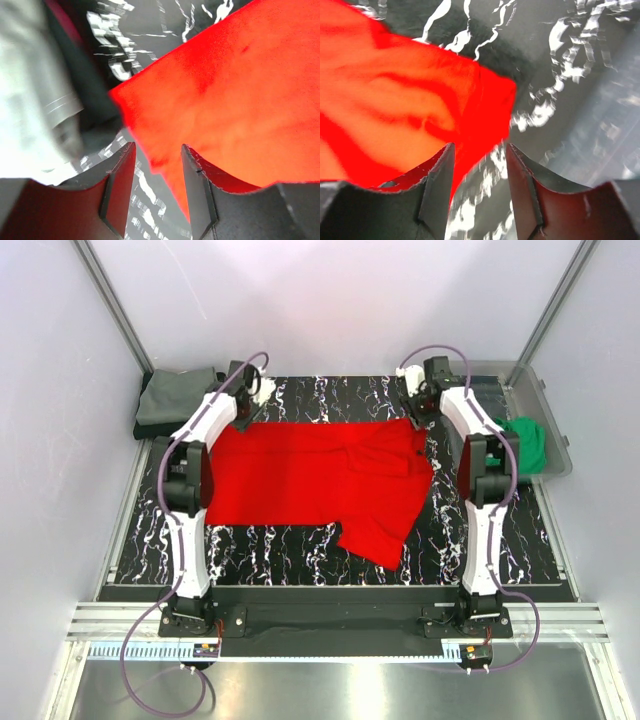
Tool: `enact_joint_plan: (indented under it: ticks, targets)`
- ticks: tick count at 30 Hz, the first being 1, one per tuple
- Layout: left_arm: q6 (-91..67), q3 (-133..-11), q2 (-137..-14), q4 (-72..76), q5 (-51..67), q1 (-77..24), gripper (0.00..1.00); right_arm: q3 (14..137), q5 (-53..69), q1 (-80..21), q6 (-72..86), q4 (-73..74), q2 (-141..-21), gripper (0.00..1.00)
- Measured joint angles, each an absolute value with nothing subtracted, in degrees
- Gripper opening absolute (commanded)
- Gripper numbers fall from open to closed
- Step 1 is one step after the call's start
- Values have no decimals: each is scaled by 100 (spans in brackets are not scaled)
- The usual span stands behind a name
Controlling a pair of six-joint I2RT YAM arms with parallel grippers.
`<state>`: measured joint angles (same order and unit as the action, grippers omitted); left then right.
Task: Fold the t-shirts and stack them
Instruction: Fold the tshirt
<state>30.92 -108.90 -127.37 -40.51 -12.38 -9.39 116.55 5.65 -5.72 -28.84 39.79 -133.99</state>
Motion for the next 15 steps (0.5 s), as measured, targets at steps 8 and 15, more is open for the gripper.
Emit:
enact_joint_plan:
  ticks: [8,15]
  targets:
    - [2928,-9520,-10777,-3800,-1020,-1251,46,10112,1031,-952,-3041,3881,-11131,46]
    - [2834,-7647,-10516,-3835,-416,-1223,43,9478,1837,-1903,-3142,4086,-11069,41]
